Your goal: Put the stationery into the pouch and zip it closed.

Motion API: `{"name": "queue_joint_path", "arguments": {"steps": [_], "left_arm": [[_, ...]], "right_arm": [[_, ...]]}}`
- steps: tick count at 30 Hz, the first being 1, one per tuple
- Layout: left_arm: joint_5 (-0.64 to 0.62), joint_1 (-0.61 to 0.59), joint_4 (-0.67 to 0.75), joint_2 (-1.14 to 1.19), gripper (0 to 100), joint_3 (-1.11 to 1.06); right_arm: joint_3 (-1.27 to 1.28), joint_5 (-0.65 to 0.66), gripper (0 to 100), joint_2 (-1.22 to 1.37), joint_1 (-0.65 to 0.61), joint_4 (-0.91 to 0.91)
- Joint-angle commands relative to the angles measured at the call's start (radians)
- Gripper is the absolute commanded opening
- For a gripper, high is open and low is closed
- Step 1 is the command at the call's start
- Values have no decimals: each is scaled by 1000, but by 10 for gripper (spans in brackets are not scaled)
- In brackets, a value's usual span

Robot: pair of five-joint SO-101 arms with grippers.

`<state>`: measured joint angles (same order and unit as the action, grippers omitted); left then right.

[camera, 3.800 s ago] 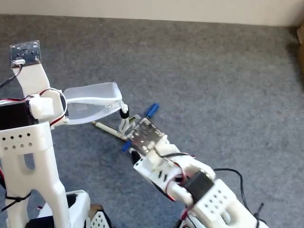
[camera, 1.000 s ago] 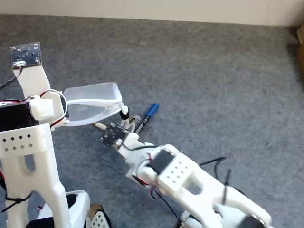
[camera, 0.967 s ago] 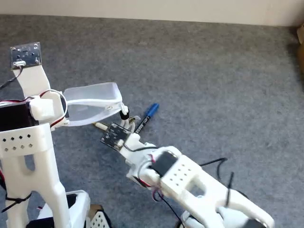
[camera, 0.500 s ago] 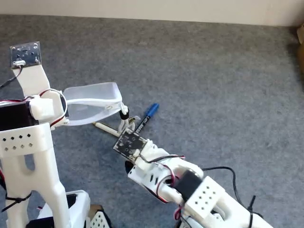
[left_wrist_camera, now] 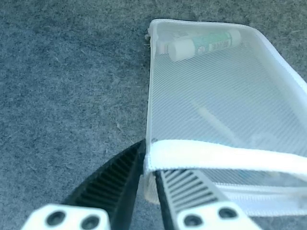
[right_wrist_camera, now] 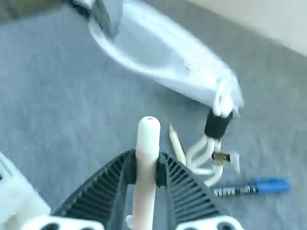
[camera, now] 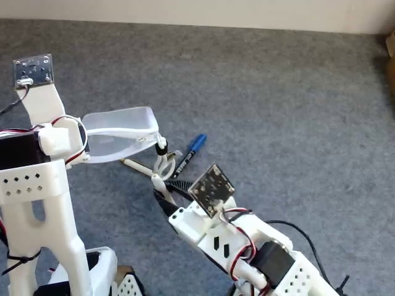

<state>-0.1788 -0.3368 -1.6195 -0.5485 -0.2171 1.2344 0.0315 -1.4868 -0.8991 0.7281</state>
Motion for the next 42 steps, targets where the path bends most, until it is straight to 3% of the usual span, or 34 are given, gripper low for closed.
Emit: {"name": "queue_joint_path", "arguments": {"steps": [1,21,27,35,42], "left_arm": [[-9,-13,23,18,6,2],[-9,-13,23,18,6,2],[-9,-13,23,18,6,2],[-9,-13,23,18,6,1],[-11,-13,23,18,6,1]], "right_arm": [[42,-9,4,-70,-8,-116],[153,-5,4,-189,-38,-710],[153,-3,4,-188,-148,-803],[151,0,4,-186,-156,-897],[151,130,4,-54,-156,-1024]]}}
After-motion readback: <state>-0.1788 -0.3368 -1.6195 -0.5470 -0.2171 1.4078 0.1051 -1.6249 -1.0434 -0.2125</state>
